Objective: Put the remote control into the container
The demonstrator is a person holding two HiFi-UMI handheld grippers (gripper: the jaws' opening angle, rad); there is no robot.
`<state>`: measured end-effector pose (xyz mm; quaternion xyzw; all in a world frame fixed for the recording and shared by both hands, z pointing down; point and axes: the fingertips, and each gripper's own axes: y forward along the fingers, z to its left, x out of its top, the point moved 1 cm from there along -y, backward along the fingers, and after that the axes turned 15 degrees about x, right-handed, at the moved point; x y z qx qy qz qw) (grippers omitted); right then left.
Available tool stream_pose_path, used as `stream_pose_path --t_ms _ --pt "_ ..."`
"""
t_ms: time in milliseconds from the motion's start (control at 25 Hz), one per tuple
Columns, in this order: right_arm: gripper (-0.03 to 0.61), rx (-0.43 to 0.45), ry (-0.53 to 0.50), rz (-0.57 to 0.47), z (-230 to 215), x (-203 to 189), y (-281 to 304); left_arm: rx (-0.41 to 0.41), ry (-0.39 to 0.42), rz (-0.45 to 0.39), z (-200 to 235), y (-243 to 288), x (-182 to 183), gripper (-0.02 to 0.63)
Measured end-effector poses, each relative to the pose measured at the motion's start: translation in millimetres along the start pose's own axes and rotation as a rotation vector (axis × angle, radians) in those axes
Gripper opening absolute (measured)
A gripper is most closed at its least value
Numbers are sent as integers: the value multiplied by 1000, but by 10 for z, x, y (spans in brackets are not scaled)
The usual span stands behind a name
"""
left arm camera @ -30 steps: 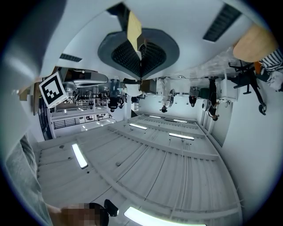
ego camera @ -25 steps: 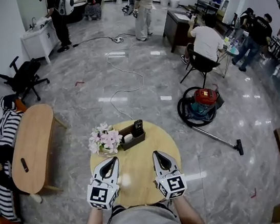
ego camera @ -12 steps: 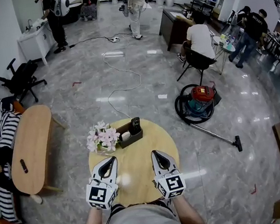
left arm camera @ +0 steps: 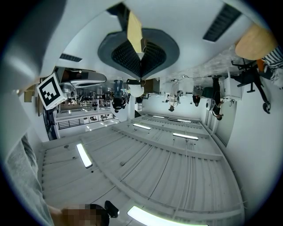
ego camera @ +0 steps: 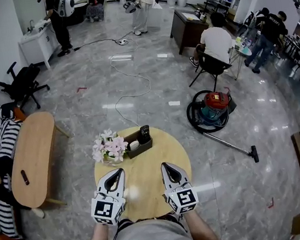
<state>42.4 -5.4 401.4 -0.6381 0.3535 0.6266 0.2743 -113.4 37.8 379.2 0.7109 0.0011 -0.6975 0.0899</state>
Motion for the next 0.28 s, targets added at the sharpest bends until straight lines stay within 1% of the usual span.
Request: stream_pose_path --t_ms 280 --pt "8 -2 -1 -3 16 39 -29 0 -4 9 -11 -28 -2 8"
